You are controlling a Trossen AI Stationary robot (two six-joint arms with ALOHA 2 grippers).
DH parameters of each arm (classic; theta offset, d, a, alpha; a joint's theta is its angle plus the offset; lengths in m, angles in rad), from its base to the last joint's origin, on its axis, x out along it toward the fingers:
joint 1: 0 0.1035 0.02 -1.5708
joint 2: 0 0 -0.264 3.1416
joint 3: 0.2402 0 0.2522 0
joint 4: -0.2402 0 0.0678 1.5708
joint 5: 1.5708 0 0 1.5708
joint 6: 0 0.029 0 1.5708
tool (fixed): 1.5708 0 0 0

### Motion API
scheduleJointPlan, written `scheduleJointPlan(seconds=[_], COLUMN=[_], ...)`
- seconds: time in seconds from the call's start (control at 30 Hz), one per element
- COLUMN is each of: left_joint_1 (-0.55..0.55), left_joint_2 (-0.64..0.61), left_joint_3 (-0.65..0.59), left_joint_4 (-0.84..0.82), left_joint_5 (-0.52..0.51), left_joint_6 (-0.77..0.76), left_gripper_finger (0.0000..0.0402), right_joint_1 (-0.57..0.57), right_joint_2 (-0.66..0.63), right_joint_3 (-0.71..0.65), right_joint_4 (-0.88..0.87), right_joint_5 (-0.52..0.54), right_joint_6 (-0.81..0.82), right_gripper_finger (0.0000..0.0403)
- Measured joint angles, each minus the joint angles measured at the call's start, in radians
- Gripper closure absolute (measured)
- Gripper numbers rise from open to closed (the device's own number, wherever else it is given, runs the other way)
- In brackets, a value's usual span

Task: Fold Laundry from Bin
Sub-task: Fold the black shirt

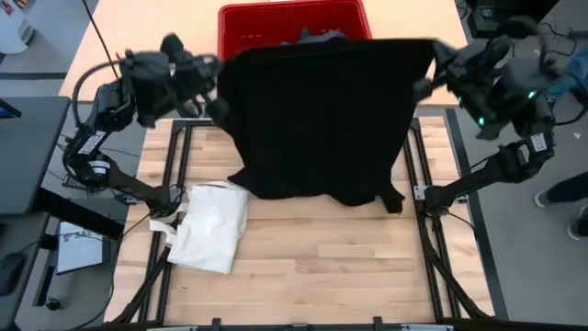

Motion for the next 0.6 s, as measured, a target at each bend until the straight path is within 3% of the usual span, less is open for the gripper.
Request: scheduleJointPlan(seconds=[0.17, 0.3, 0.47, 0.6], left_joint_1=[0.143, 0.182, 0.145, 0.07], left_joint_2=[0.0, 0.0, -0.002, 0.001], left_joint_3=[0.0, 0.024, 0.137, 0.257], left_joint_4=[0.229, 0.346, 0.249, 0.099], left_joint_5=[0.119, 0.18, 0.188, 0.128], left_joint_6=[0.148, 0.226, 0.238, 0.222], left_gripper_finger=[0.0401, 0.0401, 0.0401, 0.0401], right_joint_1=[-0.158, -0.224, -0.217, -0.157], right_joint_2=[0.0, 0.007, 0.016, 0.016], right_joint_3=[0.0, 0.0, -0.001, -0.001], right_joint_4=[0.217, 0.309, 0.302, 0.316], right_joint_5=[-0.099, -0.156, -0.131, -0.06], right_joint_6=[-0.195, -0.273, -0.309, -0.363], right_gripper_finger=[0.0402, 0.0402, 0.0402, 0.0402])
